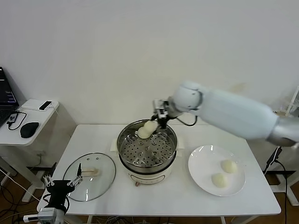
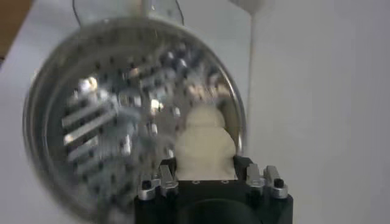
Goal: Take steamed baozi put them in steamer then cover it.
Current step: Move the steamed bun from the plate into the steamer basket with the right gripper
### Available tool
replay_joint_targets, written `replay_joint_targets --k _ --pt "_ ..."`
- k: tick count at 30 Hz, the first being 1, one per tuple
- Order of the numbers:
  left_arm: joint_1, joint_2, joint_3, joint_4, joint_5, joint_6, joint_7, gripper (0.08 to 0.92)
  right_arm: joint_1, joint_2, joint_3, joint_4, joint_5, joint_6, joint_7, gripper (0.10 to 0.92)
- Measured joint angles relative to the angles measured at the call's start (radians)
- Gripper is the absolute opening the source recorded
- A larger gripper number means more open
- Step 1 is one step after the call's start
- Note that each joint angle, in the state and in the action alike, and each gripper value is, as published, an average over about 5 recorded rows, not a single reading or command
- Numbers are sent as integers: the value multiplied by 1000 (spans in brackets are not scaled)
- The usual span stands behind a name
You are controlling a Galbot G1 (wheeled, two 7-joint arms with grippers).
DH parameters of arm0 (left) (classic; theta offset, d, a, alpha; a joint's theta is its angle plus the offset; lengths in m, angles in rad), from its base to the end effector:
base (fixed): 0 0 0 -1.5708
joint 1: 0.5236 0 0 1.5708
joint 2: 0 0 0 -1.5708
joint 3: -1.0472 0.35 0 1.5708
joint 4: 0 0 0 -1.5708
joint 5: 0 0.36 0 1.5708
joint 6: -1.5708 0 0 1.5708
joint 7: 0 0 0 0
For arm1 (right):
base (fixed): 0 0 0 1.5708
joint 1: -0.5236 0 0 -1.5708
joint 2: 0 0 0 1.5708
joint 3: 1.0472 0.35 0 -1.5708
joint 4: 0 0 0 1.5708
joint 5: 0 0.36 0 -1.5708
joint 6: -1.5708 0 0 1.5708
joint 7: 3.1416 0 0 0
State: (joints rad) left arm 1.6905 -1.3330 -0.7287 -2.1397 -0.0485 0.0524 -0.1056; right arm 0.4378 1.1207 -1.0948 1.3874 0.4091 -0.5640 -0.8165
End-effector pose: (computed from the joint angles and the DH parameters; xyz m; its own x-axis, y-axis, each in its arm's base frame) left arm 0.1553 0.0968 -0.2878 -0.9857 -0.1548 0.0660 -0.1318 0.9542 0.2687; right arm 0.5247 0.1375 -0.0620 -0.2892 -0.4038 0.8680 -0.9170 -0.1433 -0.3722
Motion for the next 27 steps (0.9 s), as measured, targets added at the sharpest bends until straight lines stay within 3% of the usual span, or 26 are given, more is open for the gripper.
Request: replay_joint_targets --k 10,22,27 --pt "-2 -2 -5 -7 -3 -3 0 823 -50 142 -39 -93 31 -69 60 602" --pt "-10 1 -8 -2 -6 -5 0 823 -86 206 -61 -139 53 -109 88 604" --pt "-10 0 -7 -2 -8 -5 -1 823 -84 209 -67 -141 47 -114 82 693"
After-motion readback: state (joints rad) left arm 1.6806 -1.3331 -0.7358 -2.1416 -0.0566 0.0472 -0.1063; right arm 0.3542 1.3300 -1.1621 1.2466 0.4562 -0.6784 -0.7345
